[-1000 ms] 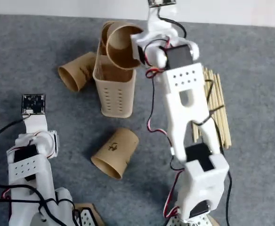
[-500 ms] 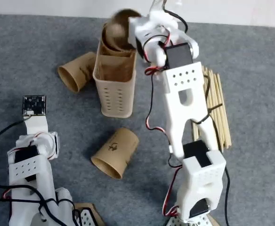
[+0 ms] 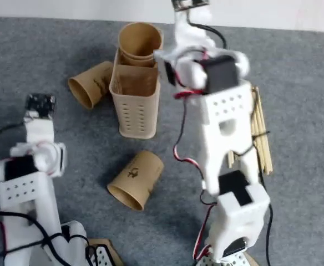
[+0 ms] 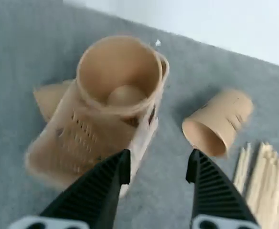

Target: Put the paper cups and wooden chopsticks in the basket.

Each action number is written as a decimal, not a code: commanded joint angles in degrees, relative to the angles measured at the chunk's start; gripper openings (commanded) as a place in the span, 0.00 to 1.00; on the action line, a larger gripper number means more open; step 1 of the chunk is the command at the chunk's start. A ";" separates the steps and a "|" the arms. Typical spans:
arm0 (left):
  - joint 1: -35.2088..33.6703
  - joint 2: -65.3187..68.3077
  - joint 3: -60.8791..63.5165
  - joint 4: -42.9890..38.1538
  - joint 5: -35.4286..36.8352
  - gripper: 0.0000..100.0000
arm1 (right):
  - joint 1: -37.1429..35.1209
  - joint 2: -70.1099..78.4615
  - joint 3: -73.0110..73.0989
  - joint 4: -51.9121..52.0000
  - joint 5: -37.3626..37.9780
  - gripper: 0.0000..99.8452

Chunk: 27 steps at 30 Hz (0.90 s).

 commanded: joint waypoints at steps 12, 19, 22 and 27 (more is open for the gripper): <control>7.52 -21.32 -29.67 38.42 -11.25 0.18 | 7.87 -55.60 68.44 -3.03 5.54 0.20; 24.04 -34.24 -5.85 32.09 -13.19 0.18 | 14.81 -83.56 110.99 -20.35 9.85 0.20; 29.76 -37.85 0.92 27.43 -15.56 0.18 | 20.44 -89.63 122.77 -24.75 12.92 0.20; 34.86 -39.25 2.95 26.64 -20.84 0.19 | 25.80 -94.55 133.49 -30.11 14.07 0.20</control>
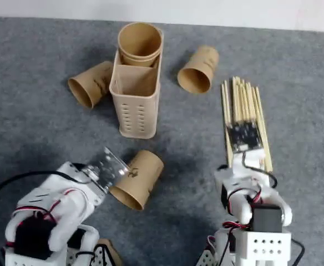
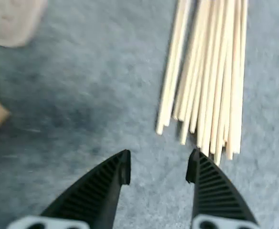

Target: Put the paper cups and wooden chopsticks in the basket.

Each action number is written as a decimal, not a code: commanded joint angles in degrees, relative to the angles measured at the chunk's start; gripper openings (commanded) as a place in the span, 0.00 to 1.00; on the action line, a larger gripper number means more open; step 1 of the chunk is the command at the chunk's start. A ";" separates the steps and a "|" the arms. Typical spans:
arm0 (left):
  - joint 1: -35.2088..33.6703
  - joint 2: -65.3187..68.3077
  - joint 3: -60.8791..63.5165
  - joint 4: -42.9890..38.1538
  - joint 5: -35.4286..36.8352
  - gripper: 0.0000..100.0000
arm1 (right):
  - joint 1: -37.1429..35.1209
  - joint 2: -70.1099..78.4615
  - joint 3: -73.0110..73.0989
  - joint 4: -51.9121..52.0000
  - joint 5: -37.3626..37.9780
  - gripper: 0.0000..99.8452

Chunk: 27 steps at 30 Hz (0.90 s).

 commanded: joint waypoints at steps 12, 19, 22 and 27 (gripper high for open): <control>14.20 -0.57 7.87 -1.41 -13.45 0.25 | 2.24 -3.82 15.25 -10.59 0.62 0.20; 13.76 -0.57 15.87 -11.69 -14.86 0.25 | 2.15 -3.82 15.25 -10.59 0.62 0.20; 12.44 -0.57 18.95 -19.43 -14.77 0.25 | 2.15 -3.82 15.25 -10.59 0.62 0.20; 11.30 -0.57 20.18 -26.20 -14.07 0.25 | 2.15 -3.82 15.25 -10.59 0.53 0.20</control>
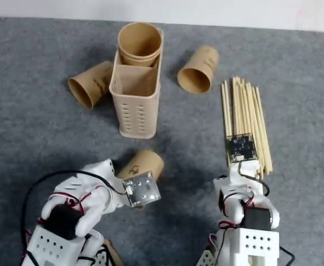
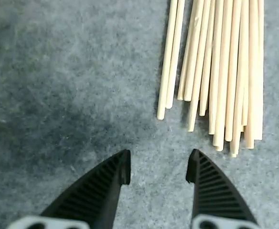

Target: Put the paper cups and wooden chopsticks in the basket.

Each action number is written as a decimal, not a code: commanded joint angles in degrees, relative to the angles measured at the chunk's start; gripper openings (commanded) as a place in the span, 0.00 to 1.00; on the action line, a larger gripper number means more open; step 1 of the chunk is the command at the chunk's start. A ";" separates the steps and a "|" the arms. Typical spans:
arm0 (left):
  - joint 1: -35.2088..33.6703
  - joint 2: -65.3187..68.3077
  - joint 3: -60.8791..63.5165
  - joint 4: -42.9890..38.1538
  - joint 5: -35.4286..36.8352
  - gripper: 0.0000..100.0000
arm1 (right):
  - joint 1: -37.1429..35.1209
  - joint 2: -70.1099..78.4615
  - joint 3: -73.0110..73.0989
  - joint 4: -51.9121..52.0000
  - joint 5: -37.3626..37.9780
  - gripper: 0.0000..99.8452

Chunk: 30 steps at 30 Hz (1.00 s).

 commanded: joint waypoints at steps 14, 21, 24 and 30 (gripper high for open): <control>-0.31 -0.40 3.74 -15.30 6.33 0.24 | 0.40 -0.04 -0.22 -2.15 -2.11 0.20; 1.89 11.91 -0.40 -19.08 11.96 0.24 | -1.54 -0.40 2.59 -2.86 -2.11 0.20; 1.89 24.57 -6.73 -19.52 12.92 0.22 | -1.98 -0.40 3.21 -3.47 -2.11 0.20; 1.89 44.79 -21.76 -18.29 15.30 0.04 | -1.98 -0.40 3.38 -3.56 -2.11 0.20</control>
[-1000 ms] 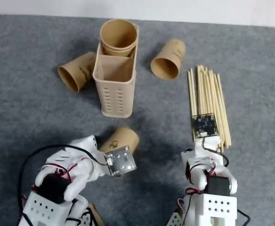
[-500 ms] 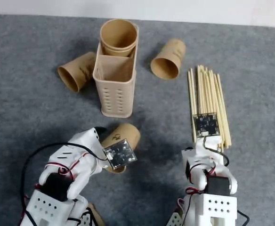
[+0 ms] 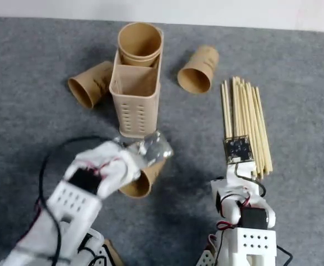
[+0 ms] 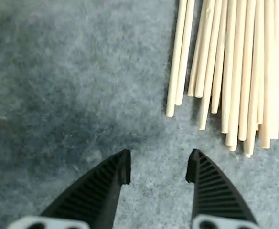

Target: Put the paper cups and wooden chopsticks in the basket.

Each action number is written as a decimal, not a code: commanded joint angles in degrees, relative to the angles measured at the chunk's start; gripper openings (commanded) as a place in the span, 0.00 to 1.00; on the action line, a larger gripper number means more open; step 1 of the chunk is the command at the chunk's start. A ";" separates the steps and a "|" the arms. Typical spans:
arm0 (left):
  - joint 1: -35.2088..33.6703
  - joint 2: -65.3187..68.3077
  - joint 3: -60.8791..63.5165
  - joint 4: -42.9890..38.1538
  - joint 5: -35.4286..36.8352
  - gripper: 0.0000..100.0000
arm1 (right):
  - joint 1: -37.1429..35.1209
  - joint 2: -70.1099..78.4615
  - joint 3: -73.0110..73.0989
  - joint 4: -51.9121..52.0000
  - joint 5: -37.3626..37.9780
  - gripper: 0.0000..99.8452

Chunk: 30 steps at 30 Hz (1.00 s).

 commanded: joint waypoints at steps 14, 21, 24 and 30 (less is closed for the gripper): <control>7.52 14.81 -59.82 43.60 4.31 0.00 | -0.40 -0.40 4.62 -7.16 -0.62 0.20; 3.65 19.38 -86.99 45.98 8.62 0.00 | -0.40 -0.40 4.70 -7.16 -0.62 0.20; -3.21 29.41 -93.14 40.53 12.04 0.00 | -0.40 -0.40 4.70 -7.16 -0.62 0.20; -7.78 52.00 -114.77 37.80 12.48 0.00 | -0.40 -0.40 4.79 -7.16 -0.62 0.20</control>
